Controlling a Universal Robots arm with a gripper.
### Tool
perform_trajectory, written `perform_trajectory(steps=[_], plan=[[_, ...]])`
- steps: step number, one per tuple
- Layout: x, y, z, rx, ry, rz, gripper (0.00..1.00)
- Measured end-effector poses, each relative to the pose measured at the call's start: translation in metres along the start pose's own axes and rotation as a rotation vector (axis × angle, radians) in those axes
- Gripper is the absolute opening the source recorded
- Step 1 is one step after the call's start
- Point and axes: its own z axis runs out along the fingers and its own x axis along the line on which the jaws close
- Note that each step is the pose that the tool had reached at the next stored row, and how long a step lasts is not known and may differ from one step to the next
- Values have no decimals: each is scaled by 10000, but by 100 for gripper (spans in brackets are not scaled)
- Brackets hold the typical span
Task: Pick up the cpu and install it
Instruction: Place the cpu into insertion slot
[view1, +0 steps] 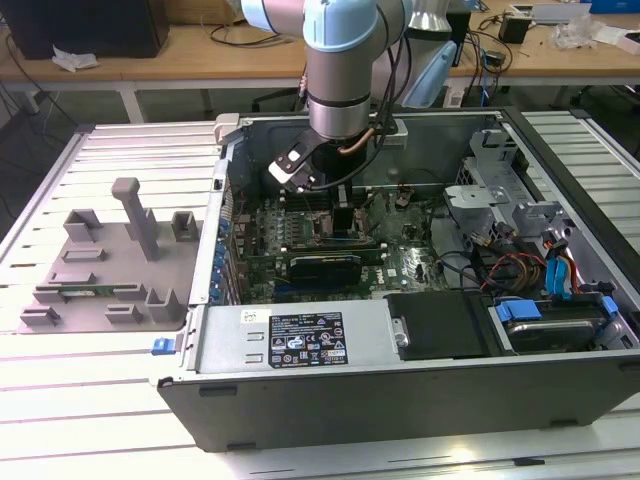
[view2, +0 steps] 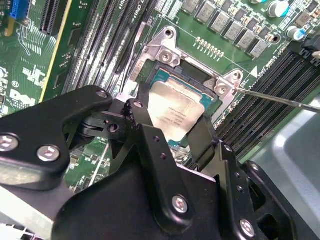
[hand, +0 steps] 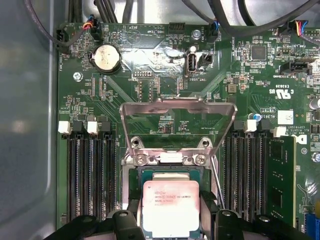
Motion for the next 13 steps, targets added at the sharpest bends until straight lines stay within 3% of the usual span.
perform_trajectory(steps=[6, 7, 13], plan=[[3, 7, 5, -14, 15, -5, 55], [3, 6, 4, -8, 11, -4, 62], [0, 5, -32, -1, -9, -1, 62]])
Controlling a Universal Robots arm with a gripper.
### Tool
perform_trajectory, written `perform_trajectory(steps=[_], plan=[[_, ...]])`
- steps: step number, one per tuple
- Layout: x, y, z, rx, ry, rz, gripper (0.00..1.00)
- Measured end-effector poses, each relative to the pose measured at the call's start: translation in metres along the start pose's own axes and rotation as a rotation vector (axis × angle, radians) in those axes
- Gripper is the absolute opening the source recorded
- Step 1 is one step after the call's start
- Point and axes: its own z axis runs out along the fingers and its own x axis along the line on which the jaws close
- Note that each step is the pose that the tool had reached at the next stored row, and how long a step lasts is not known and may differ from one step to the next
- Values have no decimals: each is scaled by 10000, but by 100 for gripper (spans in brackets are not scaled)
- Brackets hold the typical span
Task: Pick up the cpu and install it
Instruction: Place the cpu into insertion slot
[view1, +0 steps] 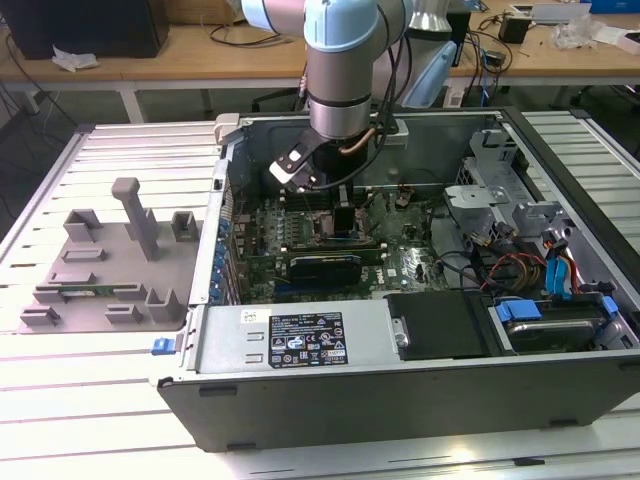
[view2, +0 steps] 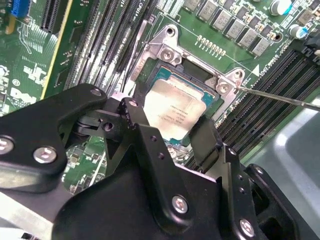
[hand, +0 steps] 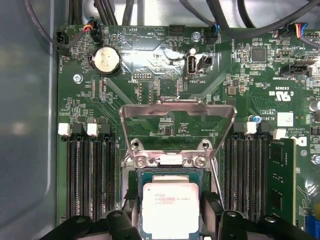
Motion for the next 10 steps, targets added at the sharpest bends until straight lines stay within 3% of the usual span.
perform_trajectory(steps=[4, 9, 10], plan=[[-2, 3, -96, 0, -15, 0, 62], [-2, 4, -104, -1, -18, -1, 62], [-2, 4, -104, -1, -18, -1, 54]])
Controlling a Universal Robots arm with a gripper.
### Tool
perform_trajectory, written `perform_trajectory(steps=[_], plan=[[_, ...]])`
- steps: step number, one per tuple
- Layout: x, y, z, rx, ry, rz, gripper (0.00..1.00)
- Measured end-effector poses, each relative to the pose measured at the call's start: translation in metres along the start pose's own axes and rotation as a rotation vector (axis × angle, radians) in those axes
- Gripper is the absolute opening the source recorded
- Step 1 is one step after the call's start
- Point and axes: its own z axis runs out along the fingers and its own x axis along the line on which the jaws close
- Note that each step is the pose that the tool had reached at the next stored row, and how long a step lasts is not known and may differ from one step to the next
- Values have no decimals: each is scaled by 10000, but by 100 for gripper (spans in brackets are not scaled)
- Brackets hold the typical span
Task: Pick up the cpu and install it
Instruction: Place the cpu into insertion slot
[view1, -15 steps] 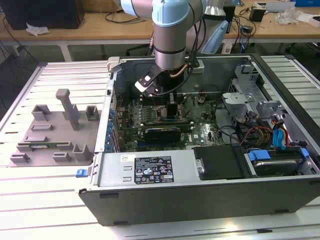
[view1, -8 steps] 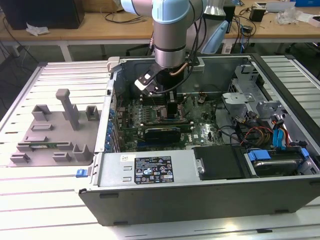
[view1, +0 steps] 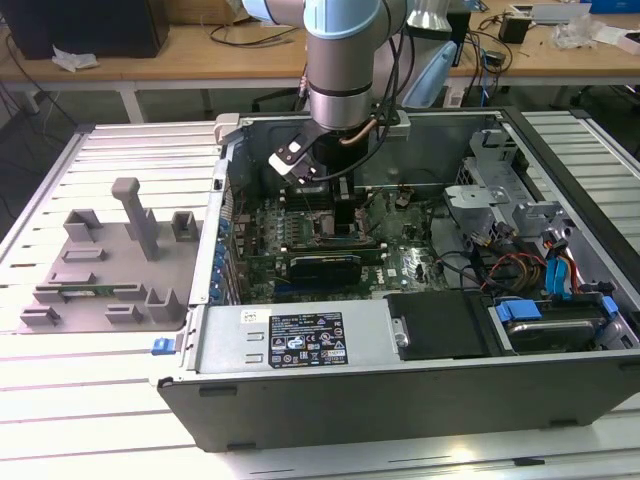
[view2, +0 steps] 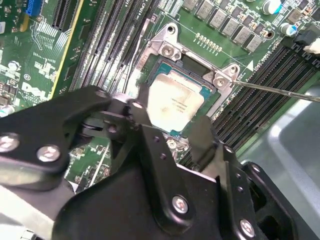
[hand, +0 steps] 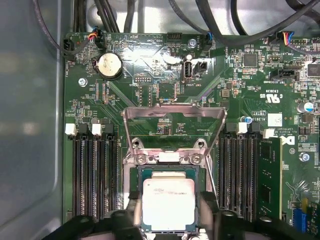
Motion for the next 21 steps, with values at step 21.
perform_trajectory(steps=[21], plan=[[1, -13, 51, 0, -16, 0, 11]])
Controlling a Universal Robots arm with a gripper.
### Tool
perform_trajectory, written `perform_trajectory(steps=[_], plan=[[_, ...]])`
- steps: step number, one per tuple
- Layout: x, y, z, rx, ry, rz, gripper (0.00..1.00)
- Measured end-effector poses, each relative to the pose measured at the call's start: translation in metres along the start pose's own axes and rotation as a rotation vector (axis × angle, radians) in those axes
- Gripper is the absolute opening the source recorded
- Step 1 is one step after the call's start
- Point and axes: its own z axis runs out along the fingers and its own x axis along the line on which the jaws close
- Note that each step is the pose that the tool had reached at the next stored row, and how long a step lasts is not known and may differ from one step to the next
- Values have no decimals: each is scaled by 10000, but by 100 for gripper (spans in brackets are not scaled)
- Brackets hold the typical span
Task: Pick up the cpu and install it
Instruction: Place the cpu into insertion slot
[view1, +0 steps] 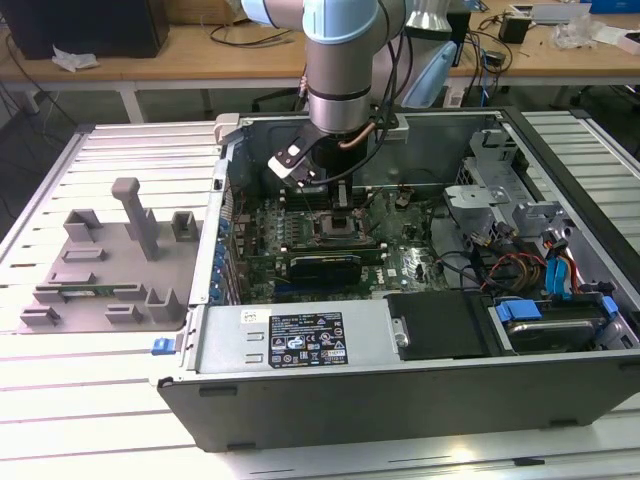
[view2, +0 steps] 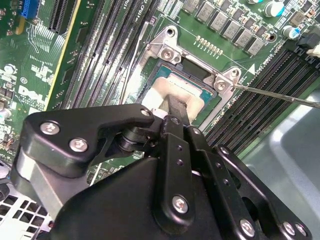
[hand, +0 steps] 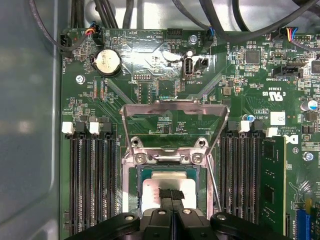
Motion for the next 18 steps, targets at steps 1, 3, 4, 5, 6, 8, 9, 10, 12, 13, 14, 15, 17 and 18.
perform_trajectory(steps=[1, 3, 4, 5, 6, 8, 9, 10, 12, 13, 14, 15, 17, 18], plan=[[0, 0, 0, 0, 0, 0, 11], [0, 0, 4, 1, -1, -1, 11], [0, 0, 4, 2, -2, -1, 11], [0, 0, 5, 1, -1, -1, 11], [0, 0, 4, 1, -1, 0, 11], [1, 2, -15, -5, 2, 0, 11], [0, 1, -33, 0, -7, 0, 11], [-1, 2, -63, -1, -6, 0, 11], [-3, 5, -137, -1, -6, 0, 11], [-4, 6, -177, -1, -7, 0, 11], [-5, 7, -217, 0, -9, 0, 11], [-6, 8, -246, 0, -14, -1, 11], [-8, 13, -381, 0, -26, -1, 11], [-9, 15, -453, 0, -27, -1, 11]])
